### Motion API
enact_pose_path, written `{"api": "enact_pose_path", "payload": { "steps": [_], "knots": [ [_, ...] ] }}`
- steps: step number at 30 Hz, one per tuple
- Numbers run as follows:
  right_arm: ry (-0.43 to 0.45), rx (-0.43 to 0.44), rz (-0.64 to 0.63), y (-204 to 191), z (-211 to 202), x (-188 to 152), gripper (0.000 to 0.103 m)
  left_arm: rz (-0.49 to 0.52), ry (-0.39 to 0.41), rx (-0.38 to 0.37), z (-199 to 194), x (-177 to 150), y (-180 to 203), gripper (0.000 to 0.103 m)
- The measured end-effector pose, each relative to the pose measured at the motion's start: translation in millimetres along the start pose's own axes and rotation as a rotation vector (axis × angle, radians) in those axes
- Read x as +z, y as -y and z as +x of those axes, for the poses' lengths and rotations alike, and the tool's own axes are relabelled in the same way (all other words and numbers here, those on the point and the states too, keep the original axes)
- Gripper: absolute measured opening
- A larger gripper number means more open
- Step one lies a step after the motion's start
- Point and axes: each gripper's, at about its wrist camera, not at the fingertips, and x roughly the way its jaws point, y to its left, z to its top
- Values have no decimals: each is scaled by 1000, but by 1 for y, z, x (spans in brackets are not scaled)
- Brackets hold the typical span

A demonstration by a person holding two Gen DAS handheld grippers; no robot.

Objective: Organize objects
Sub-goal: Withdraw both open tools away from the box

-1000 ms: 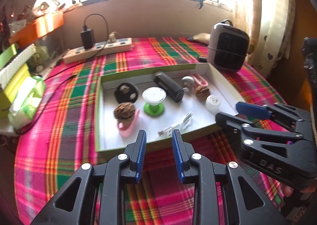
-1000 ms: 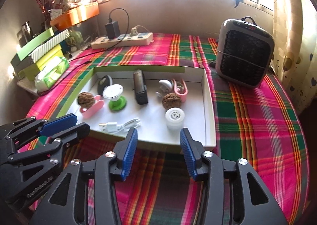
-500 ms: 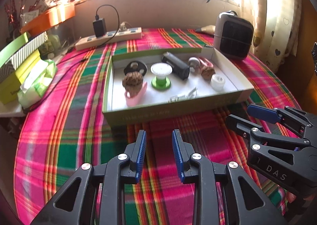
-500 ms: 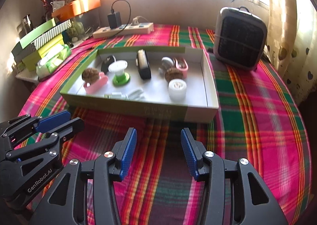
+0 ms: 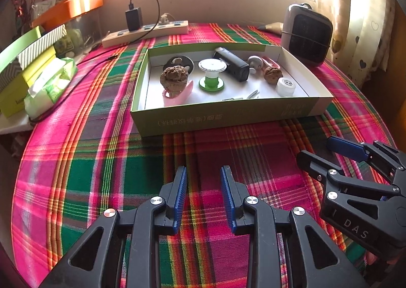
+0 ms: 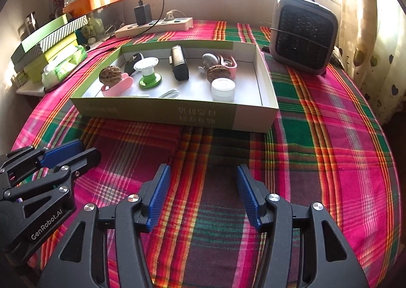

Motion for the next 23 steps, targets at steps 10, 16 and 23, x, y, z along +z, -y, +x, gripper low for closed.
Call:
{"api": "enact_pose_path", "payload": {
  "steps": [10, 16, 23],
  "knots": [
    [0, -5, 1, 0, 0, -1, 59, -13, 5, -3, 1, -1, 2, 31],
    [-1, -5, -1, -1, 1, -1, 60, -19, 6, -6, 1, -1, 1, 32],
    [-1, -5, 0, 0, 1, -1, 61, -20, 6, -7, 1, -1, 2, 32]
  ]
}}
